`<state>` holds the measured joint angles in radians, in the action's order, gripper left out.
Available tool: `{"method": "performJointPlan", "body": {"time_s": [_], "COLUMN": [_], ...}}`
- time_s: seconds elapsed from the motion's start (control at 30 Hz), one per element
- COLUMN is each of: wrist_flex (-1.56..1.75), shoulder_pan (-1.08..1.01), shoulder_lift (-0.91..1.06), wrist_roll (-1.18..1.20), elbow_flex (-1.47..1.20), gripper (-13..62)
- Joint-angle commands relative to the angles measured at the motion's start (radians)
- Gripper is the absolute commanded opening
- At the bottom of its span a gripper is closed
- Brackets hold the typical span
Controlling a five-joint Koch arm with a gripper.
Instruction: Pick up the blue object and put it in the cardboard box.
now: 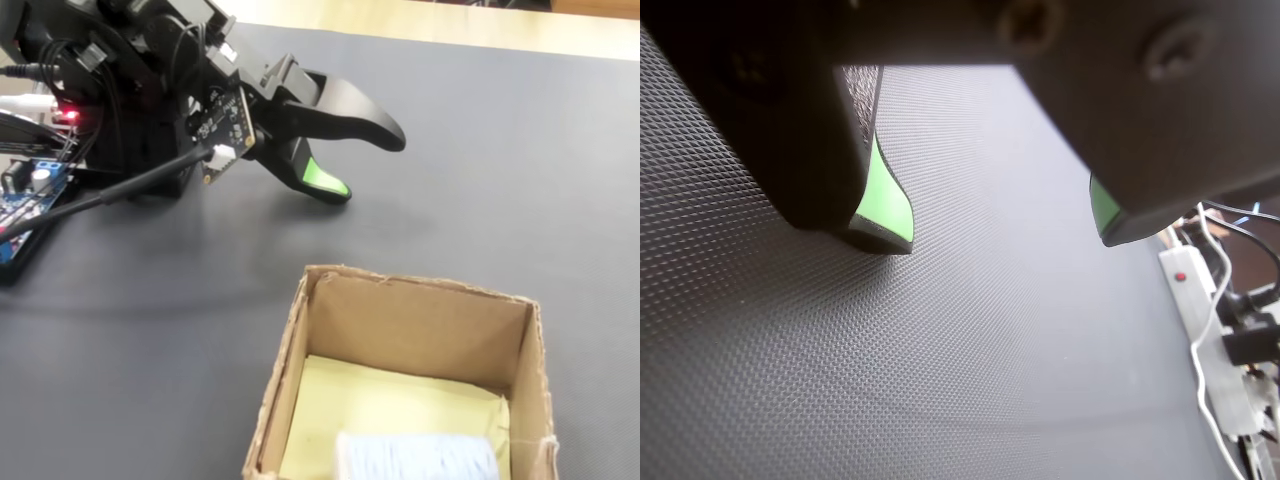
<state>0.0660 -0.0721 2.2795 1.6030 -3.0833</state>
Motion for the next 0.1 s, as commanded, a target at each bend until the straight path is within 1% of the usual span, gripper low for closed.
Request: {"method": "performJointPlan", "body": {"time_s": [0.0,0.07], "wrist_flex": [-0.104,-0.104], "shoulder_pan": [0.000,0.000], "shoulder_lift": [0.084,0.084], "wrist_roll": [0.018,0.018], "elbow_flex": [-0.035,-0.035], "gripper": [34.7,34.7]}}
